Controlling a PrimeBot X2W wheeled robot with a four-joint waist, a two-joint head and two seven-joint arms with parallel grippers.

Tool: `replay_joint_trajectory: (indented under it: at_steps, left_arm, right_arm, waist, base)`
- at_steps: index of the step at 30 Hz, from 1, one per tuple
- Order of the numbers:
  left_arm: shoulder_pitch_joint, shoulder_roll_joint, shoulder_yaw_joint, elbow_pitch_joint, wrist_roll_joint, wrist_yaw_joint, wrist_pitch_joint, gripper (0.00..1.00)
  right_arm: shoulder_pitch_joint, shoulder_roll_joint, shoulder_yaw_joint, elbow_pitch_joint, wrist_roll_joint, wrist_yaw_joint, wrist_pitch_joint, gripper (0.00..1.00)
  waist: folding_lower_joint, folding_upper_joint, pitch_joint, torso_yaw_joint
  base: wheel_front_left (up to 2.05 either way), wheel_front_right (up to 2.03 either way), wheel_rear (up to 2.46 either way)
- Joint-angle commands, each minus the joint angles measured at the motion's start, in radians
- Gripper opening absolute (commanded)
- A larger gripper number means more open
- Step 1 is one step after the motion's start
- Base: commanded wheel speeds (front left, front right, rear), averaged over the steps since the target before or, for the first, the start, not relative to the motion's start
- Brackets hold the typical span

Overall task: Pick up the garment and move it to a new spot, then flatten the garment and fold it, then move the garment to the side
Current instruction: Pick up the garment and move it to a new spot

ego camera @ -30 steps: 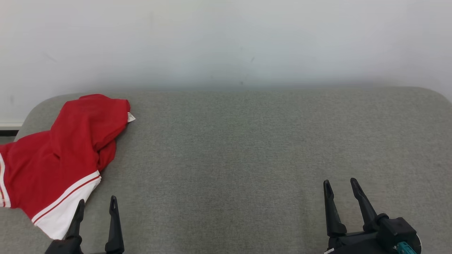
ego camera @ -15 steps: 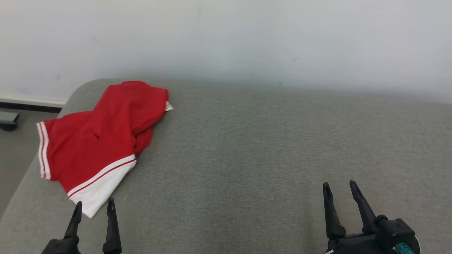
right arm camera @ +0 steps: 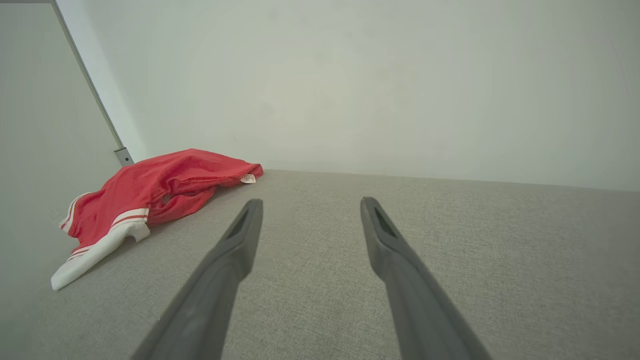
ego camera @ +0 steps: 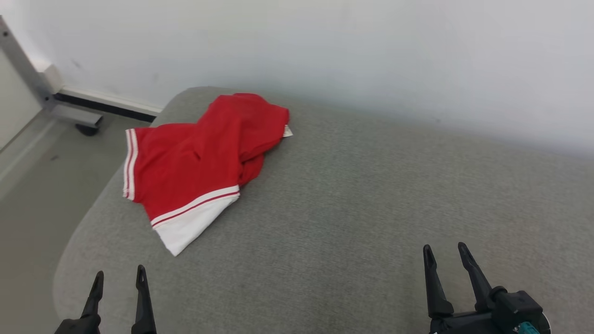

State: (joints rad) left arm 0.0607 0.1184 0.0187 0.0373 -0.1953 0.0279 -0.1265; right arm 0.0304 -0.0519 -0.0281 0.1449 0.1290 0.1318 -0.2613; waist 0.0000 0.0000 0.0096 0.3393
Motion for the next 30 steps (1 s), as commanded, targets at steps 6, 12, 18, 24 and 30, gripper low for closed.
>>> replay_joint_trajectory:
  at_steps: [6,12,18,24,30]
  left_arm:
    - [0.019,0.013,0.005,0.003,-0.014,0.009,-0.006,1.00]
    - [0.027,0.012,0.004,-0.007,-0.013,0.020,-0.003,1.00]
    - [0.039,0.016,0.016,-0.018,-0.014,0.036,-0.011,1.00]
    - [0.043,0.023,0.026,-0.025,-0.011,0.056,-0.014,1.00]
    - [0.031,0.028,0.026,-0.021,-0.016,0.061,-0.018,1.00]
  right_arm:
    - [0.013,0.003,0.009,0.007,0.007,-0.002,-0.002,1.00]
    - [0.010,0.003,0.009,0.009,0.006,-0.002,0.000,1.00]
    - [-0.003,0.003,0.017,0.008,-0.002,-0.002,0.006,1.00]
    - [-0.010,0.003,0.021,0.010,-0.004,-0.002,0.008,1.00]
    - [-0.010,0.003,0.023,0.009,-0.001,-0.002,0.011,1.00]
  waist:
    - [0.0000,0.0000,-0.015,0.112]
    - [0.0000,0.0000,-0.015,0.154]
    - [0.0000,0.0000,-0.006,0.172]
    - [0.0000,0.0000,-0.002,0.173]
    - [0.0000,0.0000,0.003,0.160]
  base:
    - [0.00,0.00,0.00]
    - [0.00,0.00,0.00]
    - [0.00,0.00,0.00]
    - [0.00,0.00,0.00]
    - [0.00,0.00,0.00]
